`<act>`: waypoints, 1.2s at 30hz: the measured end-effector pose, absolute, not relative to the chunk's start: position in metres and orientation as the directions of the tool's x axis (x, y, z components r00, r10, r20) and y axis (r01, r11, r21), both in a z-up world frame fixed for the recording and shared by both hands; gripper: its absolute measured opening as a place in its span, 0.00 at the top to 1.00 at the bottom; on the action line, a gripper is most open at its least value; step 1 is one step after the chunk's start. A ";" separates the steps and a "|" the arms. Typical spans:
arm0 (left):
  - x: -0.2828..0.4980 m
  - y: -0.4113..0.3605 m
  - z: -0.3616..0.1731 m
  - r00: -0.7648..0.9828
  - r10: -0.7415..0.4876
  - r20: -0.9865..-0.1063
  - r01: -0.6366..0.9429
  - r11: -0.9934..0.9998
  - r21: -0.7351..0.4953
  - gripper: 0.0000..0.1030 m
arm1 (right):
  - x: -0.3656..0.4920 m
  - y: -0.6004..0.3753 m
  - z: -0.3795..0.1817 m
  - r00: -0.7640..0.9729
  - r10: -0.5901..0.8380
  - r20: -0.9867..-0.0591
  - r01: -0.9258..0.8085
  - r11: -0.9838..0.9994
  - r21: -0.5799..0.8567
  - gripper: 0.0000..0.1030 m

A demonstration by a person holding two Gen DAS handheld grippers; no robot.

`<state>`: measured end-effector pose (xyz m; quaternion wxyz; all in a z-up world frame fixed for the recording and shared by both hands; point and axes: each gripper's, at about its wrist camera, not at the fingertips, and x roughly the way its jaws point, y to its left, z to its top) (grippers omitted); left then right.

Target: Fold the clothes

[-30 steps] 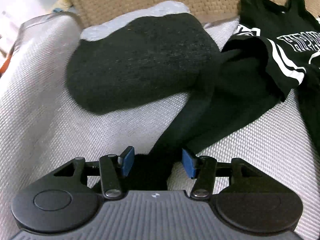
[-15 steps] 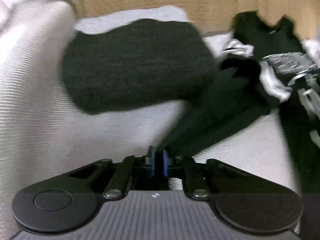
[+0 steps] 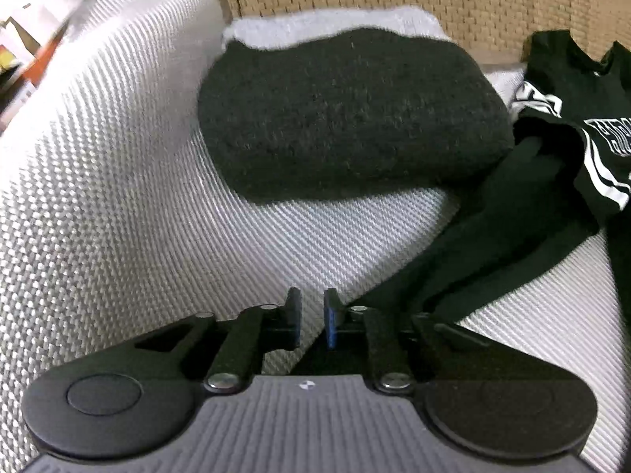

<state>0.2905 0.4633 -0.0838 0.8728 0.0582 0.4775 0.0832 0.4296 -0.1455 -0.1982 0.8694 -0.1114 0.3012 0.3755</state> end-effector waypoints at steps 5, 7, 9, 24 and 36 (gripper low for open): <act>0.265 0.444 -0.068 0.639 0.132 -0.758 -0.089 0.991 0.097 0.69 | 0.429 -0.145 -0.198 0.538 0.583 -0.608 -0.720 0.694 0.028 0.40; 0.252 0.429 -0.067 0.660 0.049 -0.749 -0.034 0.999 0.036 0.66 | 0.429 -0.144 -0.198 0.539 0.582 -0.609 -0.720 0.694 0.026 0.40; 0.243 0.414 -0.073 0.650 0.007 -0.760 0.008 1.000 0.016 0.63 | 0.429 -0.144 -0.198 0.541 0.581 -0.608 -0.719 0.694 0.024 0.40; 0.242 0.386 -0.124 0.565 0.201 -0.800 -0.089 0.979 0.183 0.68 | 0.425 -0.148 -0.195 0.530 0.574 -0.624 -0.712 0.701 0.041 0.40; 0.199 0.400 -0.093 0.592 0.112 -0.798 0.012 0.989 0.147 0.97 | 0.420 -0.148 -0.195 0.539 0.559 -0.630 -0.704 0.710 0.028 0.40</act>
